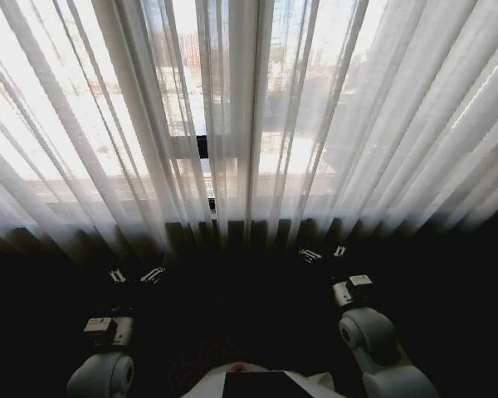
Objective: Open the curtains by pulling them apart, changing their state from closed to fully open.
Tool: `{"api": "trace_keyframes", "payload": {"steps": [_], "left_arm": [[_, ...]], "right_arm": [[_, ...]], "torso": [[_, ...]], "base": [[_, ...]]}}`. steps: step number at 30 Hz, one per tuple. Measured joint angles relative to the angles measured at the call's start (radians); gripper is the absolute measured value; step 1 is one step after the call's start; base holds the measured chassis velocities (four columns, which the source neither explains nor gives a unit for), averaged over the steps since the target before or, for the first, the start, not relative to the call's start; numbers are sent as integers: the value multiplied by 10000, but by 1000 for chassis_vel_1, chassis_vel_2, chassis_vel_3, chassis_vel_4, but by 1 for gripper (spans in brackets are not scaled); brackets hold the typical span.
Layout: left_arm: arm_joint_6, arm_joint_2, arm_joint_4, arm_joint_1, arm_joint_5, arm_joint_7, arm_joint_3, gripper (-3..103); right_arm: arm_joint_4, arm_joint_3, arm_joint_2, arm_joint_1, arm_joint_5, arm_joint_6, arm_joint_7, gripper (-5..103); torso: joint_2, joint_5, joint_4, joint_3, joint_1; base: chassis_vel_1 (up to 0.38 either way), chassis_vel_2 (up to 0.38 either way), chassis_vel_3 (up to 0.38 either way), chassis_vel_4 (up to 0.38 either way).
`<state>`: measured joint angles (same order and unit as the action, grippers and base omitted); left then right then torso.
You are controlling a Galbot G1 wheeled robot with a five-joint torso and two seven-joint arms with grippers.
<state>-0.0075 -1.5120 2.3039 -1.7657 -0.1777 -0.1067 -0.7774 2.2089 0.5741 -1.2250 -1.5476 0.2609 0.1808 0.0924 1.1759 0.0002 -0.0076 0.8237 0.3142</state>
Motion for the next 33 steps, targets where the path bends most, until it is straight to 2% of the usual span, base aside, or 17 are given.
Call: {"api": "trace_keyframes", "payload": {"steps": [15,22,28,33], "left_arm": [[-84,-39,24,-73,12,0,-21,100],[-127,-43,11,-87,18,1,-8,100],[-152,-38,4,-81,18,0,-9,100],[-179,-39,-2,-78,18,0,-13,100]], "right_arm": [[-25,-31,-12,-5,-25,-105,15,100],[-80,-34,-47,-28,-331,-268,60,100],[-107,-38,-71,-53,-380,-308,83,100],[-139,-71,-91,-63,-391,-324,86,100]], "torso": [[0,-1,0,-1,0],[-4,2,1,3,11],[-4,-2,-1,3,9],[7,1,-2,-6,-15]], "base": [[-358,361,358,-355],[-272,298,281,-292],[-26,136,-12,-150],[200,106,-181,-96]]}}
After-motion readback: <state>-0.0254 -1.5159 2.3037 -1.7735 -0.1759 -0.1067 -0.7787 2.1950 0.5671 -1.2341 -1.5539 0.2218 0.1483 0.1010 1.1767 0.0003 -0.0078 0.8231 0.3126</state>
